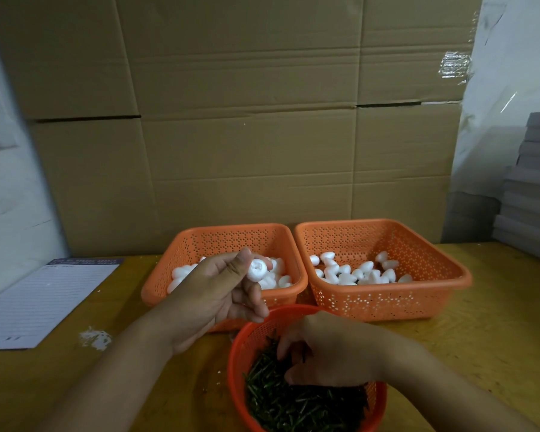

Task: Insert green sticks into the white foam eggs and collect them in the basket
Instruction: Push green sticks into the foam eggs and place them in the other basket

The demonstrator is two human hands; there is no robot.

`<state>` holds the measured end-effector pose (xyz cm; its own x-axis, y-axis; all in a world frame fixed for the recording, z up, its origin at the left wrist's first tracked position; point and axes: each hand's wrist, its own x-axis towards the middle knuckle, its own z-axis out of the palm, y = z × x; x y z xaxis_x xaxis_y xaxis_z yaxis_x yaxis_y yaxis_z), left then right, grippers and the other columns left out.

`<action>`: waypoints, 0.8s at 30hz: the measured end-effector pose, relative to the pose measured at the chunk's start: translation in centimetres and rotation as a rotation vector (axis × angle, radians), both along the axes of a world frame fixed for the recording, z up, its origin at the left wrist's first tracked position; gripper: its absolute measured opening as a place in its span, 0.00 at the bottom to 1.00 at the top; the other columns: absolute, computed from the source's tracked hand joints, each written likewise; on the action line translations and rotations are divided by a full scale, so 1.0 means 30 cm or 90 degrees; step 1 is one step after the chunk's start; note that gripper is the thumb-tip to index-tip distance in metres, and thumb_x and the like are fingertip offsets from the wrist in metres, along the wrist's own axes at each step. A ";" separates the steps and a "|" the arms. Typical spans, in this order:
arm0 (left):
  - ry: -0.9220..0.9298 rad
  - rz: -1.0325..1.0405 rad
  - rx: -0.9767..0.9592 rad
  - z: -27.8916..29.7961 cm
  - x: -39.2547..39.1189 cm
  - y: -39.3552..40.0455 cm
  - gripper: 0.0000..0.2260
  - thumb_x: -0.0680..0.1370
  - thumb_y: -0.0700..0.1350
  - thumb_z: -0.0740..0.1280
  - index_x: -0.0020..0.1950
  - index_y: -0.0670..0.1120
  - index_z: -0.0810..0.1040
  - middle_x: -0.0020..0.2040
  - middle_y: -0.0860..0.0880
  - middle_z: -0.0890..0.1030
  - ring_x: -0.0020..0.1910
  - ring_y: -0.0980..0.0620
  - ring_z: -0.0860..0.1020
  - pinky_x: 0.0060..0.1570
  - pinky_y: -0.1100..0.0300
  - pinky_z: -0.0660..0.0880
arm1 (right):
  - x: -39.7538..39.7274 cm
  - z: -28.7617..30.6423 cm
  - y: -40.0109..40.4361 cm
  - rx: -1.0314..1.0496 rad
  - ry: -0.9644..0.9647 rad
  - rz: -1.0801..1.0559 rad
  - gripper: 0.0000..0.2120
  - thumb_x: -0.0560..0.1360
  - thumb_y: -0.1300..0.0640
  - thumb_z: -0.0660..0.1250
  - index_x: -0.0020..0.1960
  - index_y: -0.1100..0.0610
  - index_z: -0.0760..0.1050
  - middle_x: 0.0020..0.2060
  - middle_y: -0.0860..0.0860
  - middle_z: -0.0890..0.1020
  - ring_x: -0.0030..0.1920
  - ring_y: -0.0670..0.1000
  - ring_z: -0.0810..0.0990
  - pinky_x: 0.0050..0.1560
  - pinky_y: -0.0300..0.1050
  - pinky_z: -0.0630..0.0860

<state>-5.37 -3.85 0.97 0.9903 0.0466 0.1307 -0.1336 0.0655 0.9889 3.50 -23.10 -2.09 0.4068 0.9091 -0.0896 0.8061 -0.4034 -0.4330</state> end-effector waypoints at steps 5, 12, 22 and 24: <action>0.006 -0.010 -0.011 0.003 -0.004 0.001 0.16 0.74 0.61 0.68 0.51 0.50 0.85 0.40 0.42 0.82 0.41 0.44 0.85 0.40 0.57 0.81 | 0.002 -0.001 0.002 0.001 -0.009 0.002 0.15 0.76 0.47 0.71 0.61 0.47 0.79 0.50 0.44 0.82 0.48 0.42 0.79 0.47 0.35 0.74; -0.003 -0.042 0.016 -0.002 -0.003 0.008 0.12 0.74 0.51 0.72 0.57 0.53 0.81 0.57 0.40 0.84 0.56 0.42 0.84 0.51 0.60 0.80 | 0.007 -0.003 0.002 0.004 -0.015 0.014 0.15 0.76 0.48 0.71 0.61 0.47 0.79 0.49 0.43 0.81 0.47 0.42 0.79 0.47 0.35 0.74; -0.019 0.000 0.051 -0.014 0.005 0.007 0.12 0.71 0.40 0.75 0.52 0.51 0.84 0.56 0.40 0.84 0.50 0.46 0.85 0.49 0.59 0.81 | 0.006 -0.031 0.014 -0.005 -0.048 0.029 0.16 0.75 0.50 0.71 0.62 0.45 0.77 0.55 0.44 0.80 0.52 0.44 0.77 0.56 0.44 0.76; -0.019 0.003 0.062 -0.016 0.005 0.008 0.12 0.70 0.40 0.76 0.52 0.50 0.84 0.56 0.40 0.84 0.50 0.45 0.85 0.50 0.58 0.82 | 0.004 -0.037 0.019 0.007 -0.066 0.030 0.14 0.75 0.49 0.71 0.60 0.46 0.78 0.54 0.44 0.80 0.52 0.44 0.77 0.54 0.42 0.74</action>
<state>-5.22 -3.61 0.50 0.9856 0.0375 0.1648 -0.1636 -0.0311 0.9860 3.62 -22.52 -3.19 0.3699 0.9282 -0.0399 0.8647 -0.3597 -0.3507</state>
